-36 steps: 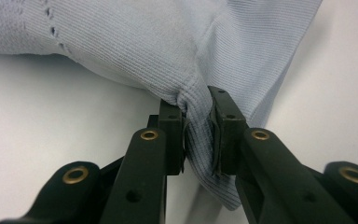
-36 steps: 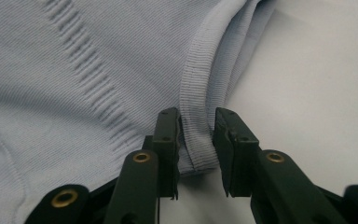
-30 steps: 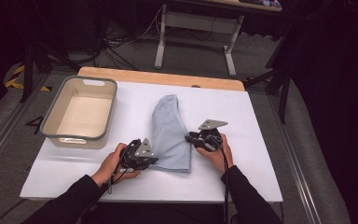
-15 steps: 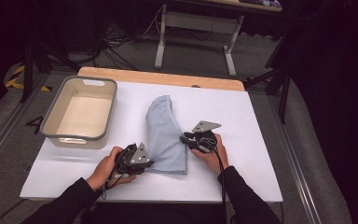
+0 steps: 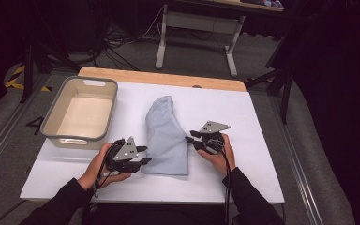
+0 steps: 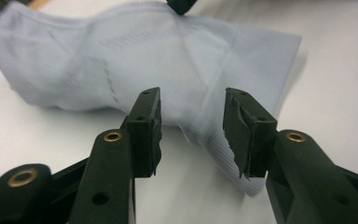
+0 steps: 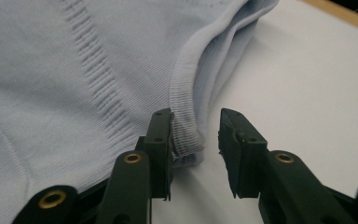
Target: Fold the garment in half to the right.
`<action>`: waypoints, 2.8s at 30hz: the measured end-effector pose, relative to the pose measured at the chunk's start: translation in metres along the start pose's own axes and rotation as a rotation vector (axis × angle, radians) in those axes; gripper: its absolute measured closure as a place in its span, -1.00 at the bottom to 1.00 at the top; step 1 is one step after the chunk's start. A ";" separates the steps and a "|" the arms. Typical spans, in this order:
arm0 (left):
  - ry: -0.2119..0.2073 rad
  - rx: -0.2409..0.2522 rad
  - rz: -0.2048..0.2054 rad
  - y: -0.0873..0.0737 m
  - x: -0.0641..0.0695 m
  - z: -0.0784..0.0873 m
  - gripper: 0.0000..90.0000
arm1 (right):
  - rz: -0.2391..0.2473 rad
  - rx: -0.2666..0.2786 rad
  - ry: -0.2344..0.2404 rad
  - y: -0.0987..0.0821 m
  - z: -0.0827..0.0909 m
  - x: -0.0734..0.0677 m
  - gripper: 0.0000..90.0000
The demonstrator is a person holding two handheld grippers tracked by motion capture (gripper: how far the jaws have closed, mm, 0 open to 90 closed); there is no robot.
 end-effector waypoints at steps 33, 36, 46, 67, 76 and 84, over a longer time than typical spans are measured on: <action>0.015 -0.053 0.086 0.001 -0.040 -0.069 0.61 | 0.122 -0.054 0.084 0.025 -0.056 -0.024 1.00; 0.015 -0.061 0.078 -0.003 -0.038 -0.072 0.64 | 0.110 -0.056 0.081 0.021 -0.055 -0.022 1.00; 0.008 -0.089 0.071 -0.008 -0.035 -0.075 0.66 | 0.101 -0.052 0.084 0.016 -0.046 -0.016 1.00; 0.018 -0.108 0.042 -0.008 -0.034 -0.075 0.68 | 0.172 -0.084 0.107 0.071 -0.118 0.022 1.00; 0.029 -0.115 0.035 -0.008 -0.033 -0.074 0.69 | 0.067 -0.115 0.064 0.063 -0.127 0.049 1.00; 0.034 -0.119 0.027 -0.007 -0.032 -0.074 0.70 | 0.058 -0.123 -0.043 0.060 -0.127 0.065 1.00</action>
Point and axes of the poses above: each handheld gripper's, and its own axes: z roughly backward along the jaws, y roughly out of its top, x roughly to its right, the point moved 8 cm from there along -z, roughly forward along the jaws, and after that the axes turned 7 degrees about y, right-handed, at the moved point
